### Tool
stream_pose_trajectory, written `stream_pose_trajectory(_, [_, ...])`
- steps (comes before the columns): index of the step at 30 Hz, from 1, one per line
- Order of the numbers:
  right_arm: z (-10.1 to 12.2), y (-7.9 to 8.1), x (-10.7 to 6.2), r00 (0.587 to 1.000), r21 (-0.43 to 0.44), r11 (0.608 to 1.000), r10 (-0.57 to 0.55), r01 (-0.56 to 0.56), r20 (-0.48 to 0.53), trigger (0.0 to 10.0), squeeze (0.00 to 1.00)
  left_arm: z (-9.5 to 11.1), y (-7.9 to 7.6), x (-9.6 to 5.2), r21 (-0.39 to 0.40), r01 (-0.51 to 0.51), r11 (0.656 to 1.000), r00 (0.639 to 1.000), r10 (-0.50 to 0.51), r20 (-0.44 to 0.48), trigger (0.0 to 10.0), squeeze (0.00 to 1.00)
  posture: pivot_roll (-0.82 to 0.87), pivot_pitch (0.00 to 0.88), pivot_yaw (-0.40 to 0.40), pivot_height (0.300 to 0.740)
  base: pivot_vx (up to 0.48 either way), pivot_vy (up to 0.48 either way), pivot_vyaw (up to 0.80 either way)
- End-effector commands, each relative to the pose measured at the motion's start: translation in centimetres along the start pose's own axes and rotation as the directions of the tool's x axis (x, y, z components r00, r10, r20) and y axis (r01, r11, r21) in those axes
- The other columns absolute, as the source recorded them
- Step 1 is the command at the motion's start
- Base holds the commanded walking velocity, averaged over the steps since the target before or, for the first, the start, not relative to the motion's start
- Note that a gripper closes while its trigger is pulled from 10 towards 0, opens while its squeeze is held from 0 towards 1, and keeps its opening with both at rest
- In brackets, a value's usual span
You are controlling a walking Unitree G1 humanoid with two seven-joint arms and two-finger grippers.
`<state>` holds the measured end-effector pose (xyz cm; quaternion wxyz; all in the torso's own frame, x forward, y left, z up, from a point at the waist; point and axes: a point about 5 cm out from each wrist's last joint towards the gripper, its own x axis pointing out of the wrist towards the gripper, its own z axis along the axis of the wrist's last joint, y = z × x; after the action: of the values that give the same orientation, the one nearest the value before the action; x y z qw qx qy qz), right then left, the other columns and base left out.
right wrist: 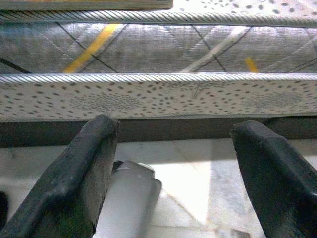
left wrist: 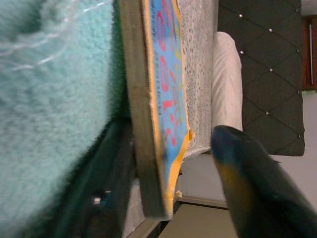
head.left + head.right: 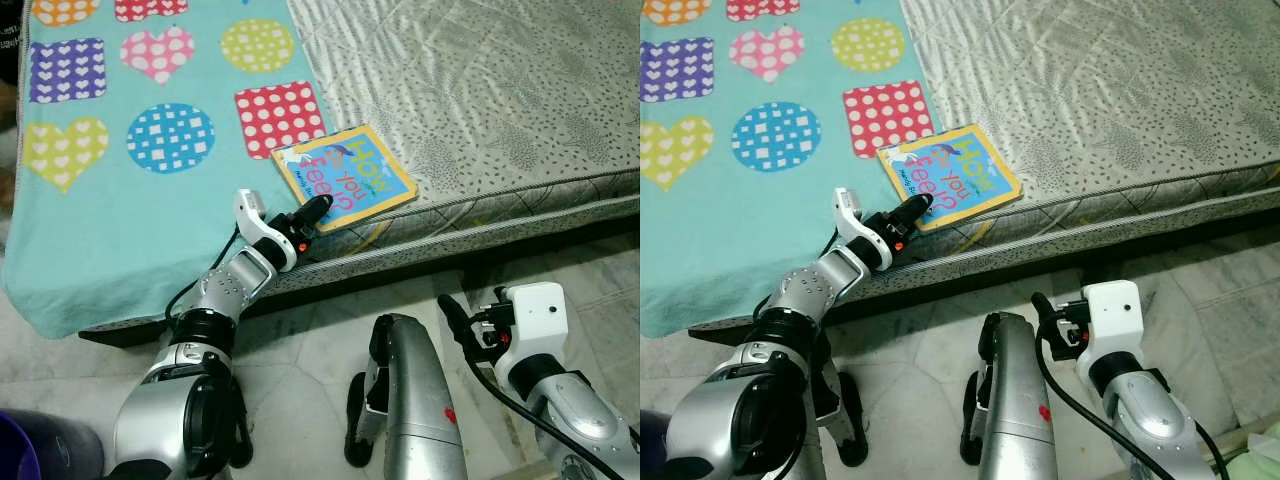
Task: Clean up the room
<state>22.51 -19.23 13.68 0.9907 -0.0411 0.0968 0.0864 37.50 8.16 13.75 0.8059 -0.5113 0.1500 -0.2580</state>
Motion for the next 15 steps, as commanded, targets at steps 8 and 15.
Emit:
stream_pose_trajectory(8, [-0.1,2.4,-1.3,0.958,0.187,0.942,0.285,-0.280,-0.001,10.0,0.00,-0.7,1.3,-0.6,-0.050,-0.032,0.998,0.999,0.031,-0.019,0.0,0.00,-0.26,0.326,-0.063,0.517,0.000,0.000,0.00])
stream_pose_trajectory(15, [0.6,3.2,-1.5,0.938,0.282,0.895,0.342,-0.345,0.060,10.0,0.00,-0.4,1.5,-0.7,-0.046,-0.034,0.998,0.999,0.034,0.006,0.0,0.00,-0.26,0.316,-0.062,0.517,0.000,0.000,0.00])
